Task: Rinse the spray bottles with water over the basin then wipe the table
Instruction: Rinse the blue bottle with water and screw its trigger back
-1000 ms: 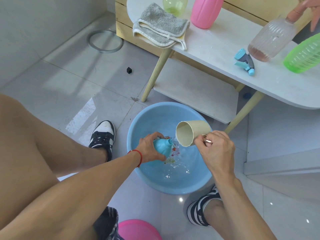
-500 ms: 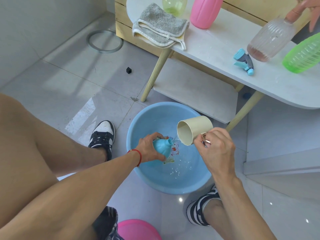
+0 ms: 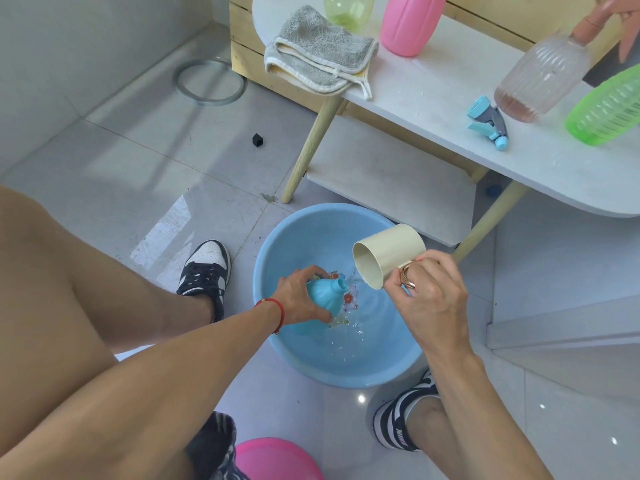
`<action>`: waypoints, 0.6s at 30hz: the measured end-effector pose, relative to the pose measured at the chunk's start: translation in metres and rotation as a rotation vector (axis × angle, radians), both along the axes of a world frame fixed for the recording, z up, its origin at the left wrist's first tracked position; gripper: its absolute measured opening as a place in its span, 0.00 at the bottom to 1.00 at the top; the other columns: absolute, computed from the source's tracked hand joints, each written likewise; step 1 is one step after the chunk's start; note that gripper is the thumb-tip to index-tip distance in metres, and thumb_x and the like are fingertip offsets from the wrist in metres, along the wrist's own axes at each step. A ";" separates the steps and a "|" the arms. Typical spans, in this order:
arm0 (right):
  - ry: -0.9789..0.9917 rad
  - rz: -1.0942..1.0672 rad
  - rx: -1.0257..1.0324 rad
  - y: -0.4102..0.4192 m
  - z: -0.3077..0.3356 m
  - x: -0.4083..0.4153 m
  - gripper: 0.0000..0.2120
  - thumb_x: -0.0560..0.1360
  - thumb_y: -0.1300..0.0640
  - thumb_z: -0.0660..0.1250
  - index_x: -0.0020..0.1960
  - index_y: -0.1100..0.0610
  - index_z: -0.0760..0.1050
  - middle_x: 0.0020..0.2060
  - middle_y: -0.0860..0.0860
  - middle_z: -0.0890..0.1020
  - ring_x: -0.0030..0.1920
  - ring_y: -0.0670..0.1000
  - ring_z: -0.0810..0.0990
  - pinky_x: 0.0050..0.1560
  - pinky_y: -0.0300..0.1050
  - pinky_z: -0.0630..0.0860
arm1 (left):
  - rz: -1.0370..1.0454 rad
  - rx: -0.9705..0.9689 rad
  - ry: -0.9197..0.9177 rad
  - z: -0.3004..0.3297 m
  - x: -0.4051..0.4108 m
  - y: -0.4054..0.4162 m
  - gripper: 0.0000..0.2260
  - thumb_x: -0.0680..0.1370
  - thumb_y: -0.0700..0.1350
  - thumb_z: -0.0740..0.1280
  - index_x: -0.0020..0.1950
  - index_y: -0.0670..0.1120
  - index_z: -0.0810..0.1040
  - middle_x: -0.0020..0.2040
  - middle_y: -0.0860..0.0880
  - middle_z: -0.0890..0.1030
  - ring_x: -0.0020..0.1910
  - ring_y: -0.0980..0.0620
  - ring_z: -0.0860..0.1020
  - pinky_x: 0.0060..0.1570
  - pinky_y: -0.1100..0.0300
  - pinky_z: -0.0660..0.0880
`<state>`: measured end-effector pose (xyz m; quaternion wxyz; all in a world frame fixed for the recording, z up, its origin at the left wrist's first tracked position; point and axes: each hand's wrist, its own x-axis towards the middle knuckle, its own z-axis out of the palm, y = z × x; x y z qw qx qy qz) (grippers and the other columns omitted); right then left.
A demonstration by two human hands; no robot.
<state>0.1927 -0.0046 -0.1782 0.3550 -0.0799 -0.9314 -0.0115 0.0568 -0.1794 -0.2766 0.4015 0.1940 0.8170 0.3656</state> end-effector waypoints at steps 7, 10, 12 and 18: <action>0.004 0.047 0.075 -0.001 0.000 -0.001 0.14 0.75 0.68 0.70 0.33 0.61 0.72 0.28 0.53 0.73 0.39 0.60 0.78 0.50 0.51 0.79 | -0.003 -0.007 -0.009 0.002 0.000 0.001 0.35 0.52 0.59 0.79 0.57 0.66 0.72 0.56 0.54 0.75 0.60 0.44 0.74 0.57 0.44 0.80; -0.004 0.074 0.131 -0.002 -0.001 -0.002 0.14 0.74 0.70 0.71 0.33 0.60 0.72 0.27 0.54 0.71 0.36 0.60 0.77 0.50 0.54 0.80 | -0.002 -0.004 -0.011 0.002 0.001 0.001 0.37 0.50 0.61 0.78 0.58 0.65 0.72 0.55 0.53 0.75 0.60 0.44 0.75 0.56 0.44 0.80; -0.013 0.084 0.110 -0.002 -0.001 -0.003 0.15 0.75 0.69 0.70 0.32 0.60 0.72 0.28 0.53 0.71 0.36 0.60 0.77 0.51 0.54 0.80 | 0.000 -0.003 -0.007 0.002 0.000 0.002 0.37 0.49 0.62 0.77 0.58 0.65 0.72 0.55 0.53 0.75 0.60 0.44 0.75 0.56 0.45 0.80; -0.011 0.116 0.227 -0.004 0.003 -0.003 0.14 0.72 0.71 0.72 0.32 0.62 0.73 0.27 0.54 0.72 0.36 0.59 0.78 0.48 0.54 0.81 | -0.002 0.003 -0.028 0.003 0.000 0.001 0.36 0.52 0.61 0.78 0.59 0.66 0.72 0.56 0.54 0.75 0.60 0.44 0.75 0.57 0.45 0.80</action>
